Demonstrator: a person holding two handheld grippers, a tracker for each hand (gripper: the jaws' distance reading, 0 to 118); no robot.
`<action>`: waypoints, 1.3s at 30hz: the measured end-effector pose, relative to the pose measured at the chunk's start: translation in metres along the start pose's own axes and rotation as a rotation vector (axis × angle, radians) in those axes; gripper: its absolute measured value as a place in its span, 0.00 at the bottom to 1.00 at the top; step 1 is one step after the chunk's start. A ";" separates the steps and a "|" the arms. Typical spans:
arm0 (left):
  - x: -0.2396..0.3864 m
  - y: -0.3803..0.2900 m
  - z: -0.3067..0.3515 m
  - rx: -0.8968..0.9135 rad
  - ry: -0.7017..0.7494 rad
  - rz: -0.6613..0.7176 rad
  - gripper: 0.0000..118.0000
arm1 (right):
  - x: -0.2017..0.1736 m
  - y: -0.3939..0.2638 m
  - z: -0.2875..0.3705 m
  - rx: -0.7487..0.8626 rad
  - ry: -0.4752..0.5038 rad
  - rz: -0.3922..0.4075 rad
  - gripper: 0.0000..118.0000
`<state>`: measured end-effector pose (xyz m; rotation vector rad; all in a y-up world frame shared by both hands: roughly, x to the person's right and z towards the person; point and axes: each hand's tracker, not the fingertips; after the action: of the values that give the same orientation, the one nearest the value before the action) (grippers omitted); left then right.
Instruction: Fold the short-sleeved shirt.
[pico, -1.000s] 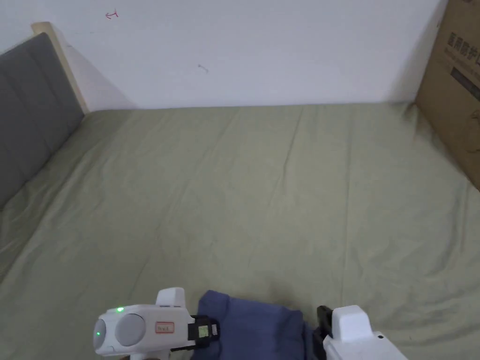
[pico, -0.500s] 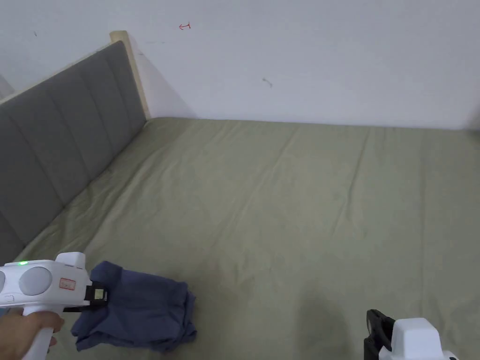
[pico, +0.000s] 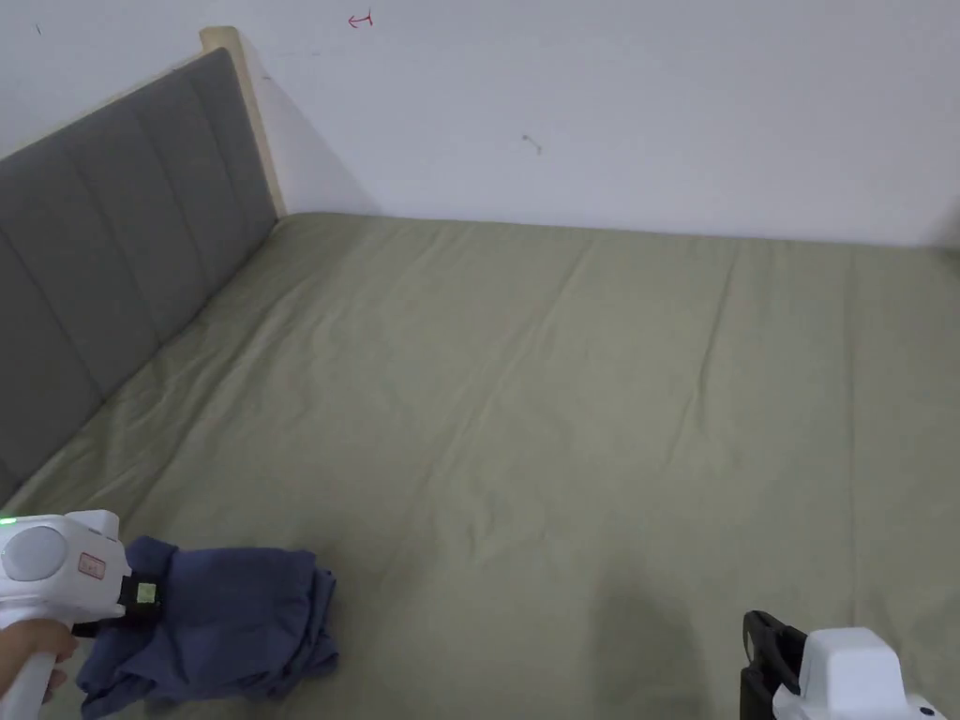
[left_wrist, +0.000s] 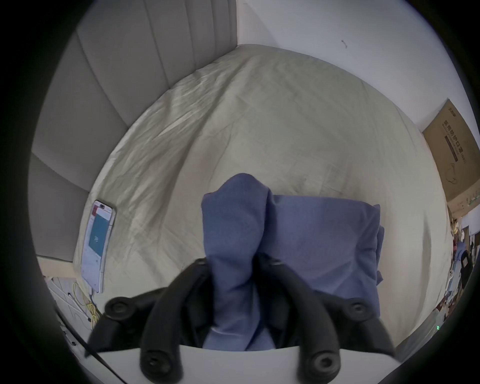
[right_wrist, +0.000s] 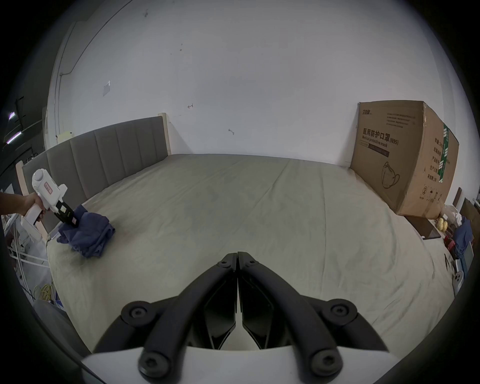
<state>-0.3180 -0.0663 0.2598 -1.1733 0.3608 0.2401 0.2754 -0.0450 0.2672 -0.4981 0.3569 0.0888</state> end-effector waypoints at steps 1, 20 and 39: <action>0.003 -0.001 0.008 0.027 0.009 -0.007 0.55 | 0.003 0.003 0.004 0.008 0.001 -0.005 0.00; 0.137 -0.060 0.260 0.767 0.006 -0.048 0.83 | 0.076 0.109 0.142 0.346 -0.127 -0.013 0.00; 0.311 -0.163 0.294 1.260 -0.121 -0.038 0.67 | 0.118 0.118 0.221 0.490 -0.280 0.030 0.00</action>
<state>0.0715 0.1447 0.3752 0.0764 0.2948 0.0155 0.4348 0.1647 0.3525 0.0070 0.1025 0.0955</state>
